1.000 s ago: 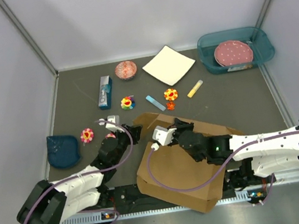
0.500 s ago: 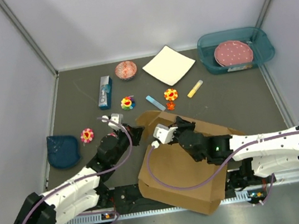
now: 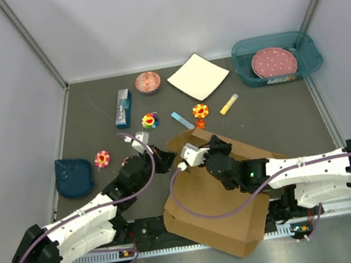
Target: Fold the paper box
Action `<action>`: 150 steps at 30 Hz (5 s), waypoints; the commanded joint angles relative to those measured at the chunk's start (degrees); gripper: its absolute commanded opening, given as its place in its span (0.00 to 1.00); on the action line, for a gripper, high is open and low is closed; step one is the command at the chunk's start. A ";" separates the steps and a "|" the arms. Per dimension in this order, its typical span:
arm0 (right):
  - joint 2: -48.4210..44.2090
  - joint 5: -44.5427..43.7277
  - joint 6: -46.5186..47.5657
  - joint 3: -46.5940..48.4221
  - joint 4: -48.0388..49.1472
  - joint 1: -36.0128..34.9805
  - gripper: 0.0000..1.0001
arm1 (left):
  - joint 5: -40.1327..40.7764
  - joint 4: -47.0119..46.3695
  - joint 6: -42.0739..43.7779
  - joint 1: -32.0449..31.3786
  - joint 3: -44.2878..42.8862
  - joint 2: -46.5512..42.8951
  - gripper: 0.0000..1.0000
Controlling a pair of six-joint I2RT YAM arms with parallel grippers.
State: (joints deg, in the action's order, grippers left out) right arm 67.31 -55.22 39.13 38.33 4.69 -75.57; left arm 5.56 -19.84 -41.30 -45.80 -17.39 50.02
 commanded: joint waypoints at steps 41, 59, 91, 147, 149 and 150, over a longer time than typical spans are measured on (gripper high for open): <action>1.16 -1.64 -1.61 -0.97 2.96 -1.60 0.00 | -7.21 1.82 -5.08 -1.39 -23.57 8.78 0.00; 1.16 -2.17 -0.46 -1.59 3.31 -3.44 0.00 | -2.76 -8.89 -10.03 -6.84 -2.31 5.00 0.00; 33.50 -8.67 34.43 -5.90 82.41 -5.90 0.00 | 18.87 -25.43 10.35 -10.27 3.94 2.09 0.00; 16.45 -1.91 -6.35 -3.96 4.98 -11.44 0.00 | -3.09 -20.06 -12.93 -10.27 10.53 1.89 0.00; 16.54 -2.00 -6.53 -3.87 4.89 -11.44 0.00 | -7.03 -23.92 -14.07 -10.27 11.23 6.73 0.00; 16.54 -2.08 -6.61 -3.87 4.89 -11.44 0.00 | -7.67 -25.85 -13.99 -10.45 12.02 7.98 0.00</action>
State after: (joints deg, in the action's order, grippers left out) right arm 79.88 -68.97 41.28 38.00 19.20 -85.08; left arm 13.47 -39.79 -50.04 -55.13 -5.06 50.72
